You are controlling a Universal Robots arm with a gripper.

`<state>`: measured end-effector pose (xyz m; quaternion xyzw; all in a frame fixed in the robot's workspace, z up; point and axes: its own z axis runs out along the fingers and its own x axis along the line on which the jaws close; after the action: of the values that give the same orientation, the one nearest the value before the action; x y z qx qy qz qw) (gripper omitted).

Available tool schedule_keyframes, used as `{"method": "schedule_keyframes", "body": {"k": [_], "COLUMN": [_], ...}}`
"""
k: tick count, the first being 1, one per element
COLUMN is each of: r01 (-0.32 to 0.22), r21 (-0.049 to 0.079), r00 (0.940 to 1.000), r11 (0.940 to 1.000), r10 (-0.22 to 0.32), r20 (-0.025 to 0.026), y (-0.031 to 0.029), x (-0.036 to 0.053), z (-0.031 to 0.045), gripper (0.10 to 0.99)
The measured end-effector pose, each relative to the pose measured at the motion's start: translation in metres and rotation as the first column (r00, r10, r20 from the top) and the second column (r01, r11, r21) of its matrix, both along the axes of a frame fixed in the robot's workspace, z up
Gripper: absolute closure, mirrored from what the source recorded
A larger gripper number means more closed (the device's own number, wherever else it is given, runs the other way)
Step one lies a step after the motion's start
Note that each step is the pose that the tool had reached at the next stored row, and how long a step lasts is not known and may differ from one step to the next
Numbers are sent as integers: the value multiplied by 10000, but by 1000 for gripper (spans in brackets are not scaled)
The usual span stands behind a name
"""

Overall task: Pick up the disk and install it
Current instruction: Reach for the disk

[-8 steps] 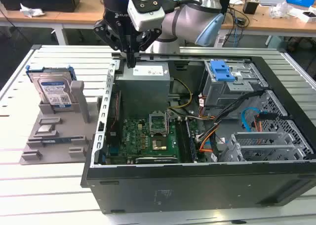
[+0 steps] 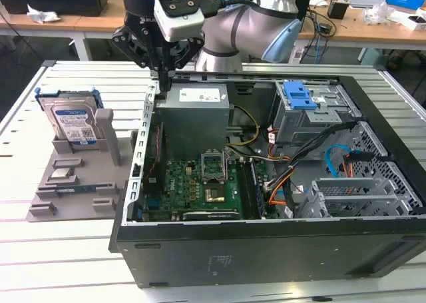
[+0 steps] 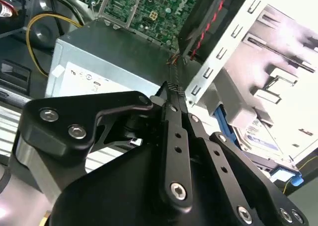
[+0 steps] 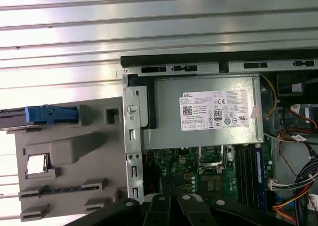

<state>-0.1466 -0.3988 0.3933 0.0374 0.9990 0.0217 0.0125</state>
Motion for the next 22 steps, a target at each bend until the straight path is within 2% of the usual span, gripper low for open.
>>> {"method": "schedule_keyframes", "body": {"k": [1,2,5,7,19,22], "r01": [-1,-1,-1,0,-1,-1], "r21": [0,0,0,0,-1,0], "r00": [10000,10000,10000,10000,10000,10000], "r11": [10000,10000,10000,10000,10000,10000], "r10": [1,1,1,0,1,1], "r20": [0,-1,-1,-1,-1,0], "y": [0,0,0,0,0,0], "x": [-39,-113,-213,-349,-556,-632], "z": [0,0,0,0,0,0], "gripper": [980,980,980,980,980,980]}}
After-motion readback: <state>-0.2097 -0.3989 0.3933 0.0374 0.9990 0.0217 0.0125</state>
